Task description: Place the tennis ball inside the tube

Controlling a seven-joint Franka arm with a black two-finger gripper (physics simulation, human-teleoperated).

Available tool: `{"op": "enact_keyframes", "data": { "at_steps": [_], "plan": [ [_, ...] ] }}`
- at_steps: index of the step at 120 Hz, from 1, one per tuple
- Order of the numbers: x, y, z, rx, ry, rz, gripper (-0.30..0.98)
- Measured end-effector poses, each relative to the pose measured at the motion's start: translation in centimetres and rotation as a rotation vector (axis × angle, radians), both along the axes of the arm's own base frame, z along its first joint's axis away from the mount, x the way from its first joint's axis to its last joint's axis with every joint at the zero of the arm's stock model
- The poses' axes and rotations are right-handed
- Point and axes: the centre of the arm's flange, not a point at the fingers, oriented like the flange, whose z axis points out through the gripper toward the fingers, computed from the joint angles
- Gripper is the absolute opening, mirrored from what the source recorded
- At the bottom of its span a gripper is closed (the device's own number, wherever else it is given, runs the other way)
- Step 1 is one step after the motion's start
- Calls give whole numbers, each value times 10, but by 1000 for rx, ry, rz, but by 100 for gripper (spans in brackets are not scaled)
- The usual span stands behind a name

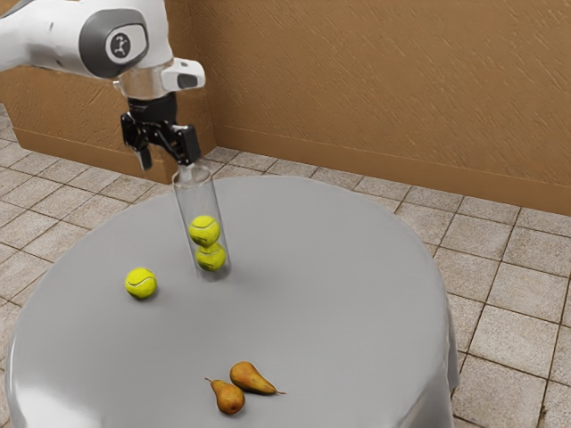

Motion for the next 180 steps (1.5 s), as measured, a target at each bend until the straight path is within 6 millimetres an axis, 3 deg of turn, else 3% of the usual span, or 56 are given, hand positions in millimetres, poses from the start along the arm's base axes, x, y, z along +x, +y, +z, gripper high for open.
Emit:
{"op": "enact_keyframes", "data": {
  "at_steps": [12,22,34,42,52,58,73,95,101,117,130,150,180],
  "plan": [
    [-4,0,3,2,-5,-1,69],
    [-25,0,-9,12,15,2,69],
    [-54,5,-43,19,57,13,69],
    [-68,26,-73,14,90,50,69],
    [-86,41,-89,13,82,82,69],
    [-89,54,-110,7,86,103,69],
    [-75,103,-169,-5,63,171,69],
    [-59,155,-221,2,-11,224,69],
    [-54,154,-232,0,-21,215,69],
    [-36,126,-253,-11,-40,153,69],
    [-33,138,-258,-8,-57,165,69],
    [-21,144,-281,-2,-55,156,69],
    [-13,162,-292,13,-70,164,69]
  ]
}}
